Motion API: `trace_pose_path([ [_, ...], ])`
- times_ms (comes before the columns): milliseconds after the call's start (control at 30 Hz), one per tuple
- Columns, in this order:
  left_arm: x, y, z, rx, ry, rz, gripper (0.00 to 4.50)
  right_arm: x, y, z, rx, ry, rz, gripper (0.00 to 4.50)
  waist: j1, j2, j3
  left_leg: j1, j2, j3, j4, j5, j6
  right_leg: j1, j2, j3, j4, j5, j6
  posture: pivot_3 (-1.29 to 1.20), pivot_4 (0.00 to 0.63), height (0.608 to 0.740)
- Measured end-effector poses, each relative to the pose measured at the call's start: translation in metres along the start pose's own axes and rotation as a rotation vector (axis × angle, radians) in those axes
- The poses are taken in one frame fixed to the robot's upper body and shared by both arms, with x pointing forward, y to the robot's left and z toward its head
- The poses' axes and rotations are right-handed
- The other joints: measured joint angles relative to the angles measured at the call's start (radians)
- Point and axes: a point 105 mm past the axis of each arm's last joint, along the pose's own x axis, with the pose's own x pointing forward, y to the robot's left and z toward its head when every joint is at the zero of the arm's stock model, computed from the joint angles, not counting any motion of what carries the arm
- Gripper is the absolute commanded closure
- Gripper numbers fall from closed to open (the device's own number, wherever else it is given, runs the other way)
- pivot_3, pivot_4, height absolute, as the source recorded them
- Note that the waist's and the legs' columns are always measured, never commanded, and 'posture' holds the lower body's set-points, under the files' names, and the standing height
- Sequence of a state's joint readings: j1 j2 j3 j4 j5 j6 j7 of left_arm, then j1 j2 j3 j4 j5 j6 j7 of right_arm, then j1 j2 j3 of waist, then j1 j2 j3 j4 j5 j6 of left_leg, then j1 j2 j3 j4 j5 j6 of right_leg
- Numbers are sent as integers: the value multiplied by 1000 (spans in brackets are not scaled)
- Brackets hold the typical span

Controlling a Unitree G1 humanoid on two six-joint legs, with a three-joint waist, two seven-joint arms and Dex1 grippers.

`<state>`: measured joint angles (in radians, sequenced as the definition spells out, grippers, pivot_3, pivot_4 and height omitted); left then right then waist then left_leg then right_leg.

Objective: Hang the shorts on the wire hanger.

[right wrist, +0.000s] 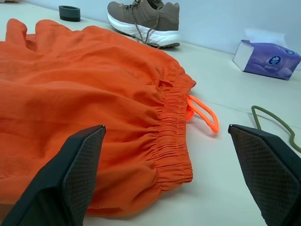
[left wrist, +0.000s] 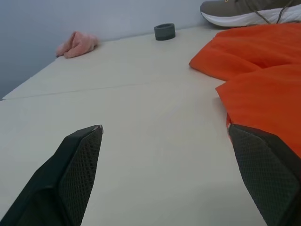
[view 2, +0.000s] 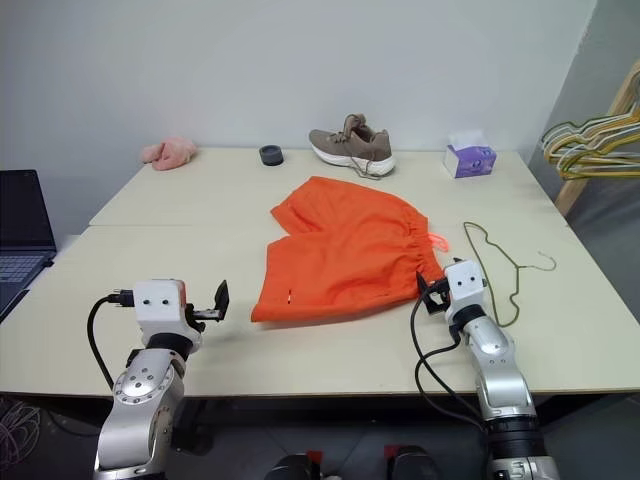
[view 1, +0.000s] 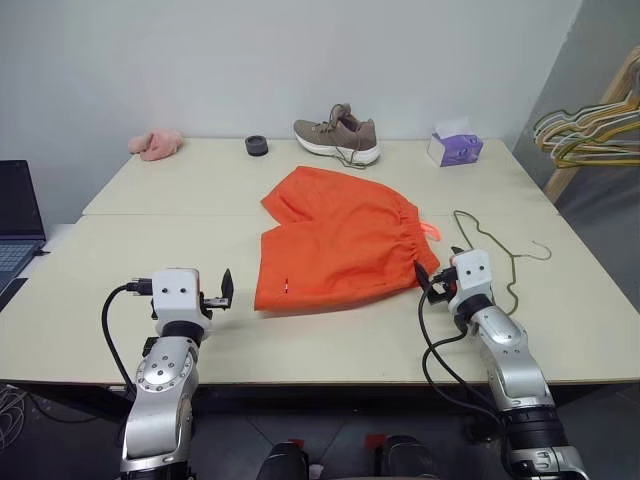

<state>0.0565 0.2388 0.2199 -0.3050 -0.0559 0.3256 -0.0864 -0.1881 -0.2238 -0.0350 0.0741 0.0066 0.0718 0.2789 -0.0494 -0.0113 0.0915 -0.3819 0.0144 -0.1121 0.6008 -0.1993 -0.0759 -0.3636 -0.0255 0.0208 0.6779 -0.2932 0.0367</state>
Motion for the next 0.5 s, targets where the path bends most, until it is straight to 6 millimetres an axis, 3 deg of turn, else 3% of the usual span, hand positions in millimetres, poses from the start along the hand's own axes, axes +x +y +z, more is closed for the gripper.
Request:
trace_pose_path([
  [267,0,-12,-1,-23,12,-118,0,-1,0,0,-1,0,18,39,-4,0,0,0,0,0,0,0,0,0,0,0,0,-1,-1,-35,18,740],
  [500,1,-35,5,51,4,-370,0,-8,24,11,-14,-17,265,39,-10,0,0,0,0,0,0,0,0,0,0,0,0,-1,-2,-104,16,740],
])
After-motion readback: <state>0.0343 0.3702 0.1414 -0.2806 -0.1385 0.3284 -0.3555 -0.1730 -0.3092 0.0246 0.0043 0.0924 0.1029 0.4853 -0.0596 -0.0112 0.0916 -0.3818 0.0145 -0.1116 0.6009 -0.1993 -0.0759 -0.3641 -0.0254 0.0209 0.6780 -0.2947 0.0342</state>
